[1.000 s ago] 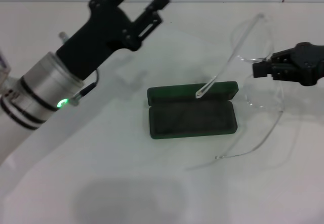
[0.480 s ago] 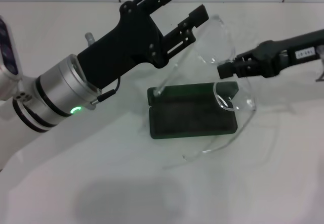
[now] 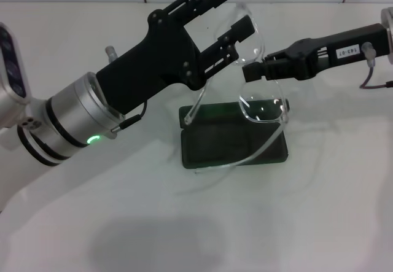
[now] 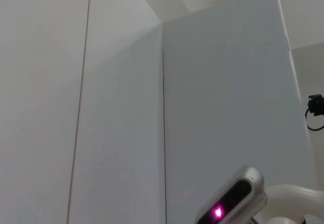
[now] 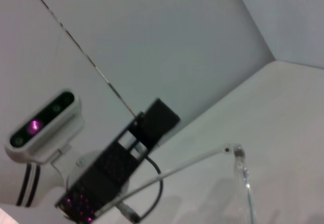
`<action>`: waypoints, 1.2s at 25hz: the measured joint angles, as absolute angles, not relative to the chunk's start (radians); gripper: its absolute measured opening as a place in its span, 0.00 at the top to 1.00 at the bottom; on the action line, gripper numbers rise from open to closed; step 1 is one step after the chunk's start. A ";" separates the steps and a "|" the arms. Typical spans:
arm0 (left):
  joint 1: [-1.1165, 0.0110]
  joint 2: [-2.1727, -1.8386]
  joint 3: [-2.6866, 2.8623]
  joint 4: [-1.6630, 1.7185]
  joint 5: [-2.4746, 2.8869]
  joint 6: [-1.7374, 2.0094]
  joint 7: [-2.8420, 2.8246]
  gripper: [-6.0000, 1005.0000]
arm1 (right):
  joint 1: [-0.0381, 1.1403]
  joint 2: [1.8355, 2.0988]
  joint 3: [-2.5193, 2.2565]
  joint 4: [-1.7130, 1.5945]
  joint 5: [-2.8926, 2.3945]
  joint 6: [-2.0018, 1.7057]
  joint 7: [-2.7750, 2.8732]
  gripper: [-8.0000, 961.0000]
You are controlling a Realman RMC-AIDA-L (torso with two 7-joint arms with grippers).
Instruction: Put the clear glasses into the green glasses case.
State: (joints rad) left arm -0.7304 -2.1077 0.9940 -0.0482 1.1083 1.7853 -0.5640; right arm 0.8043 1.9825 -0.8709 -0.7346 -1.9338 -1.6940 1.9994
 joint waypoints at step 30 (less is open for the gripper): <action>-0.726 -2.108 0.969 -0.112 1.098 1.759 -0.453 0.40 | 0.816 2.011 -0.876 -0.735 -1.879 -1.719 2.014 0.87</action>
State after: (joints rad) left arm -0.7257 -2.1077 0.9694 -0.1120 1.0981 1.7588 -0.4531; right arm 0.8164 2.0110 -0.8756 -0.7350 -1.8790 -1.7191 2.0142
